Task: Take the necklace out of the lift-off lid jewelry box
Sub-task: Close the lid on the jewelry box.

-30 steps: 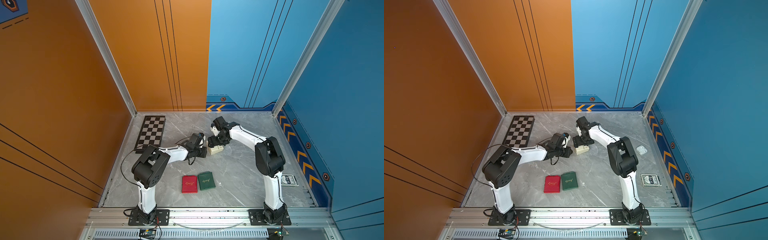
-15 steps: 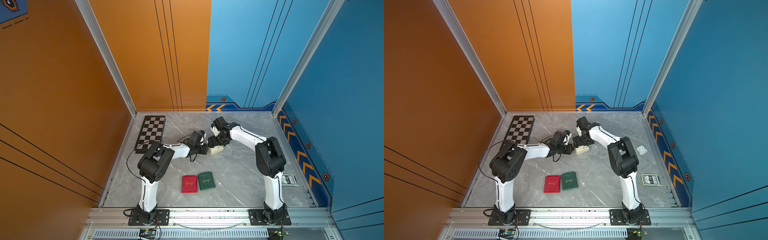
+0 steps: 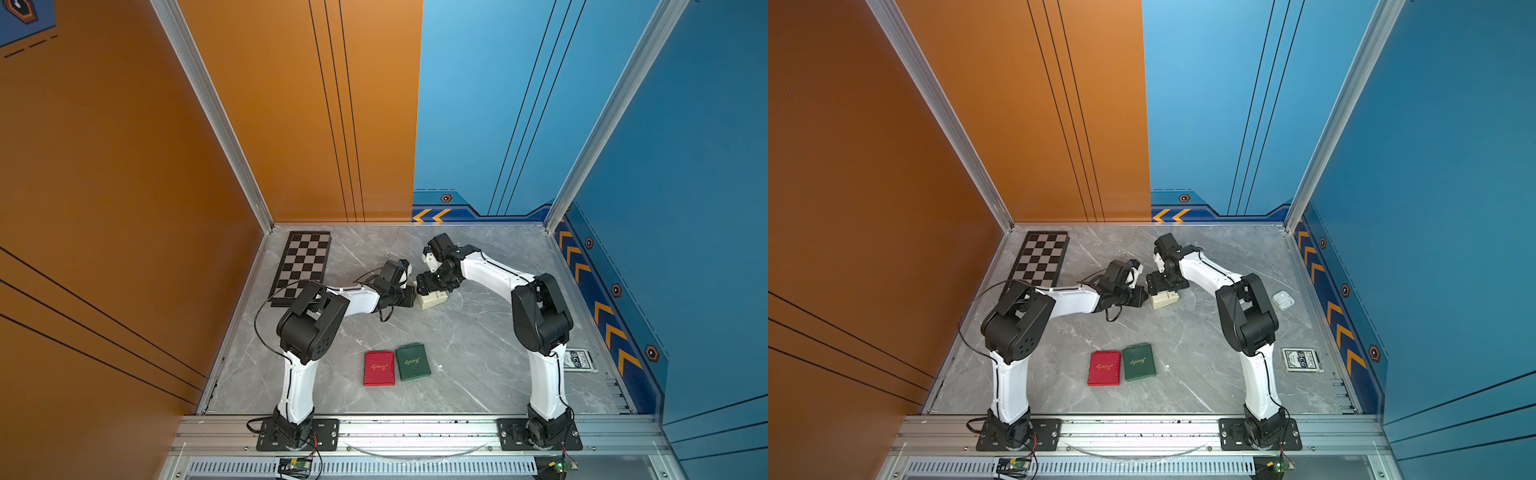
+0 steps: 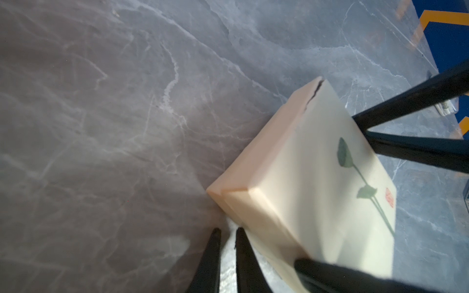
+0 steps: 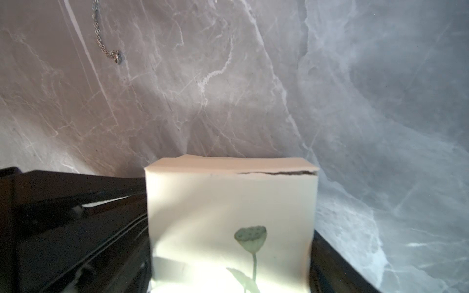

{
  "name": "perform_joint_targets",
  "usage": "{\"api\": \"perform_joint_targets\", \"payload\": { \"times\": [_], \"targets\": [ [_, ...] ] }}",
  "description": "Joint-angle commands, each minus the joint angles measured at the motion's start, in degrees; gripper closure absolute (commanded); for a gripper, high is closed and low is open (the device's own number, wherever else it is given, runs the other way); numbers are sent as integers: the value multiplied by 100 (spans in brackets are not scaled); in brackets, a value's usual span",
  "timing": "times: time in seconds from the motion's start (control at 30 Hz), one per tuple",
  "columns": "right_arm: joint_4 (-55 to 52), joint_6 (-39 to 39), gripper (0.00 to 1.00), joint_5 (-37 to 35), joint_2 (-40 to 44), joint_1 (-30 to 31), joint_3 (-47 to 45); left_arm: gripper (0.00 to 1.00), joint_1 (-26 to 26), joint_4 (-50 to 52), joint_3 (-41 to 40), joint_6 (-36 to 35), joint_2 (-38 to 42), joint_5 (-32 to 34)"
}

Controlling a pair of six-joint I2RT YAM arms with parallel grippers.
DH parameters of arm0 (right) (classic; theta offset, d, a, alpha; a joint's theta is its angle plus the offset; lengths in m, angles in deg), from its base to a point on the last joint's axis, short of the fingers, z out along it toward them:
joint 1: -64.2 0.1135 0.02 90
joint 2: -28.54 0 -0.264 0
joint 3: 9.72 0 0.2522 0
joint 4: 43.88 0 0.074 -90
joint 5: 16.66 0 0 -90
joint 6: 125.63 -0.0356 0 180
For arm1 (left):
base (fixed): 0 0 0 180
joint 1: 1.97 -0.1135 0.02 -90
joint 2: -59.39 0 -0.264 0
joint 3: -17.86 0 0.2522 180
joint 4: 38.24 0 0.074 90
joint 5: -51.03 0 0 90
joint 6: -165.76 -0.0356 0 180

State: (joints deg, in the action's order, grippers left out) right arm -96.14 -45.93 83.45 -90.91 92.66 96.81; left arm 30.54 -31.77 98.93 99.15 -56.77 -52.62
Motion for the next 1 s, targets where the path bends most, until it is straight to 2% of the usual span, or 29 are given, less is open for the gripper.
{"api": "perform_joint_targets", "payload": {
  "times": [0.0, 0.5, 0.73, 0.8, 0.87, 0.97],
  "targets": [
    [-811, 127, 23, 215, -432, 154, -158, 85, 9, -282, 99, 15, -284, -132],
    [-1248, -198, 24, 616, -630, 220, 220, 85, 34, -551, 116, 128, -451, -262],
    [-1364, -413, 24, 285, -761, 236, 390, 85, 49, -552, 83, 128, -461, -256],
    [-1357, -474, 24, 75, -766, 280, 375, 82, 36, -544, 18, 134, -414, -188],
    [-1354, -575, 24, -325, -753, 357, 364, 73, -5, -566, -142, 163, -298, -74],
    [-1297, -695, 24, -670, -728, 457, 315, 67, -126, -804, -565, 305, -14, 86]
  ]
}}
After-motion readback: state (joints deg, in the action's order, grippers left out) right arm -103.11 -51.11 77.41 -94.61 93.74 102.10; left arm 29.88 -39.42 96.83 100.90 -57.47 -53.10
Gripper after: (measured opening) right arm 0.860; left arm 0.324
